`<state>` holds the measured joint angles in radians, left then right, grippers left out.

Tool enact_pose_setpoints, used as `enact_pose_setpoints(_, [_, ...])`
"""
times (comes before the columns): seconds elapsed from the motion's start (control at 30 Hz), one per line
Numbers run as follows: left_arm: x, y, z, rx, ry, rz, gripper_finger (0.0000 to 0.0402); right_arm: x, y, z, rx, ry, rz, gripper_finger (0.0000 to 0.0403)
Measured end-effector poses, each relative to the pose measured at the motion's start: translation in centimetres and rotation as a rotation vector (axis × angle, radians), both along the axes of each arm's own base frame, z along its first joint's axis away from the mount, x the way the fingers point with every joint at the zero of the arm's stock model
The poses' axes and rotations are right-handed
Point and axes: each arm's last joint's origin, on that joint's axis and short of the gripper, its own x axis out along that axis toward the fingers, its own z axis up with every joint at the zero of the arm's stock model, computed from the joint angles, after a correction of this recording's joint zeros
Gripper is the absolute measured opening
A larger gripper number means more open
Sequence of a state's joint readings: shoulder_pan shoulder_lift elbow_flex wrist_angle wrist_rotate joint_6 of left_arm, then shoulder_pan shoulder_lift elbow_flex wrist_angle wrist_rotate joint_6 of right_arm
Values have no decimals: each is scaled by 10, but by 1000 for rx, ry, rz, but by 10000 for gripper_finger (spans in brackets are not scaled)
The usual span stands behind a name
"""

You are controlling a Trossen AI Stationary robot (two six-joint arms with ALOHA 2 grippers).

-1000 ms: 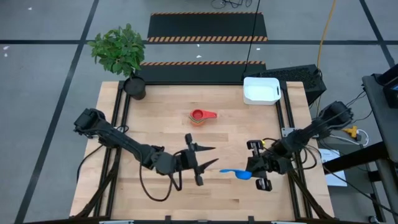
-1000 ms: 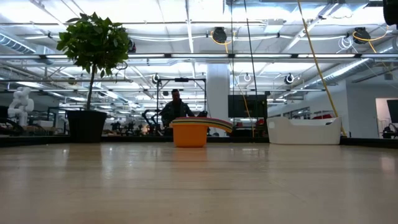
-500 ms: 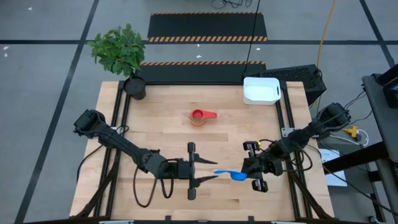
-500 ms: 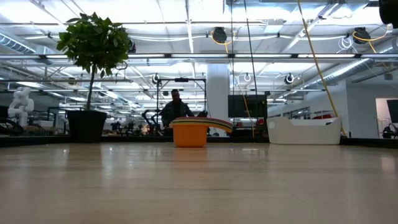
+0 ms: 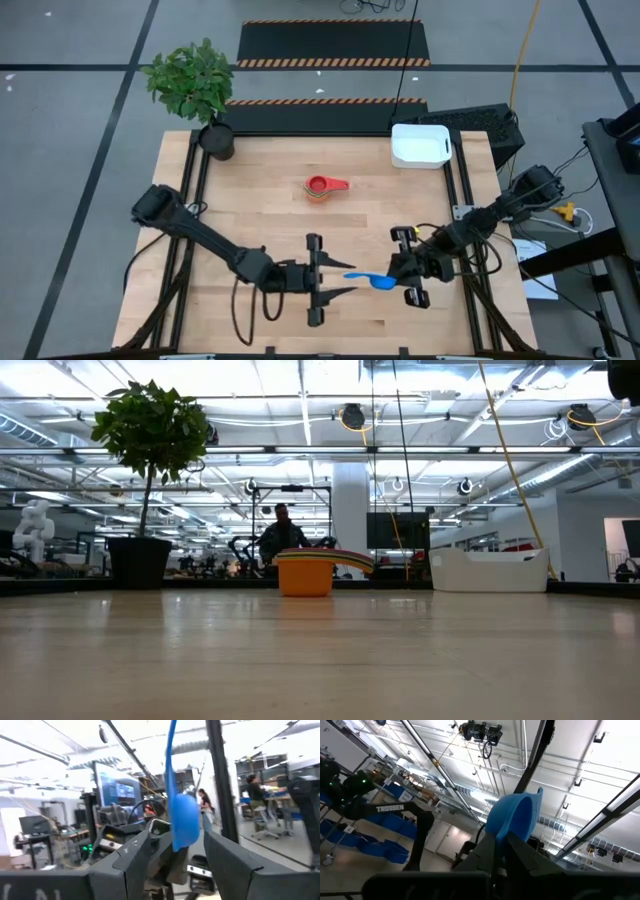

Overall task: Nest measuring cups in basket
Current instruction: Stack the blue measuring cup into the red measuring cup

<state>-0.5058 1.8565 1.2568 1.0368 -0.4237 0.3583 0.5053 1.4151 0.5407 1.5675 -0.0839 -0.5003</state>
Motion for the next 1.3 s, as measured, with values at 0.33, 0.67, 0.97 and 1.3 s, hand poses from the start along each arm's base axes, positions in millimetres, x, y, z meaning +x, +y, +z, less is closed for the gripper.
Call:
enact_pose_setpoints(0.33, [7, 11, -1, -28, -123, -65, 191, 1, 0, 0, 7, 11, 6, 11])
enact_pose_setpoints(0.67, [18, 24, -8, -64, -145, -128, 191, 4, -4, -3, -3, 36, -13, 11])
enact_pose_setpoints(0.97, [16, 24, -4, -70, -207, -142, 191, 4, -4, -3, -3, 36, -12, 11])
enact_pose_setpoints(1.3, [44, 15, -15, -62, -214, -167, 191, 4, -4, -2, -3, 32, -12, 11])
